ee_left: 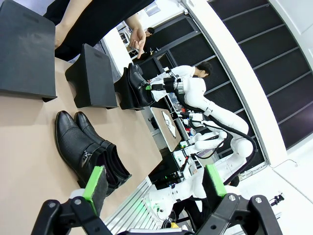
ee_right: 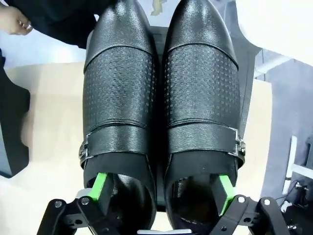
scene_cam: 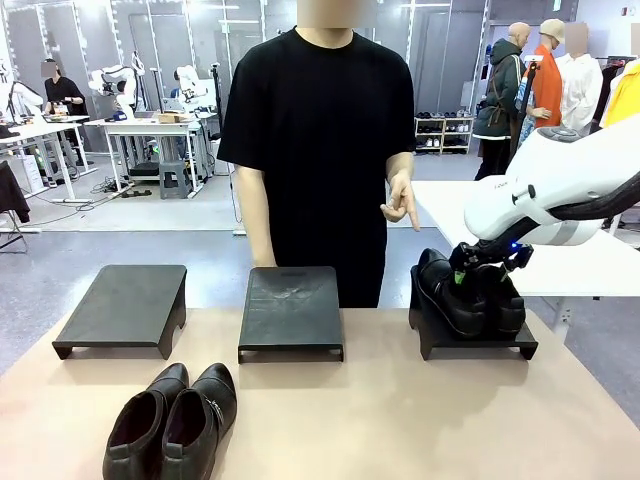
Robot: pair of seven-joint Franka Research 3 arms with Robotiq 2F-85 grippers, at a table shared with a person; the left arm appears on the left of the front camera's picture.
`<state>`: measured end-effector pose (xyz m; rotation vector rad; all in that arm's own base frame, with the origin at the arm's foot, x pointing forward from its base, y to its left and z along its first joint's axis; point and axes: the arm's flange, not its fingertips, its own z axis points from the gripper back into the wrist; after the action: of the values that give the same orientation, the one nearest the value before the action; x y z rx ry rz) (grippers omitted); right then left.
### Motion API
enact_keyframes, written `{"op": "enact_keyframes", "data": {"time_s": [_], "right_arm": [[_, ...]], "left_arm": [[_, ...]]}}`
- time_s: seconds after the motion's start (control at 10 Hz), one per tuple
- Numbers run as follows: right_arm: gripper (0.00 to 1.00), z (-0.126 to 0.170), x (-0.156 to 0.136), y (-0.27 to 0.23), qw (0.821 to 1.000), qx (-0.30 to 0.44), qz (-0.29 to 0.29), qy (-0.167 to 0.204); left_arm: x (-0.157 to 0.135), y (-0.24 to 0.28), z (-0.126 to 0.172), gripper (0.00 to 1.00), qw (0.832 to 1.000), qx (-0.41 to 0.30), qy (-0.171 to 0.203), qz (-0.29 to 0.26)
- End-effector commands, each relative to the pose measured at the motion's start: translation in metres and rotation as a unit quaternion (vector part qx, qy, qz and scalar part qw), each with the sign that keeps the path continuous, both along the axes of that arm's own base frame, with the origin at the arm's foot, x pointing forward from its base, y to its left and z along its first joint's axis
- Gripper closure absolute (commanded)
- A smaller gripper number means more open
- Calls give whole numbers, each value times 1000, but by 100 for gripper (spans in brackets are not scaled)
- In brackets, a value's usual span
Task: Place the shoes on the stand as instructed by the person.
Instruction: Pick up one pair of Shoes and place it on the Shoes Stand indicated by the person, then pick up another pair of Shoes and place it on the Shoes Stand indicated by the person.
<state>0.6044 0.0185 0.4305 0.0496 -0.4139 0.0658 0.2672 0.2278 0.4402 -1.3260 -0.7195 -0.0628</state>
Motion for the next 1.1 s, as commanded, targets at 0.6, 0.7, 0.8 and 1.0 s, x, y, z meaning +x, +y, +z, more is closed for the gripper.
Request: {"op": "enact_keyframes", "data": {"time_s": [0.6, 0.7, 0.8, 1.0], "right_arm": [[0, 0, 0, 3, 1000, -1, 3, 0], [0, 0, 0, 3, 1000, -1, 3, 0], [0, 0, 0, 3, 1000, -1, 3, 0], [0, 0, 0, 3, 1000, -1, 3, 0]], "left_arm": [[-3, 2, 1, 0, 1000, 3, -3, -10], [-3, 2, 1, 0, 1000, 3, -3, -10], [-3, 2, 1, 0, 1000, 3, -3, -10], [-3, 2, 1, 0, 1000, 3, -3, -10]]}}
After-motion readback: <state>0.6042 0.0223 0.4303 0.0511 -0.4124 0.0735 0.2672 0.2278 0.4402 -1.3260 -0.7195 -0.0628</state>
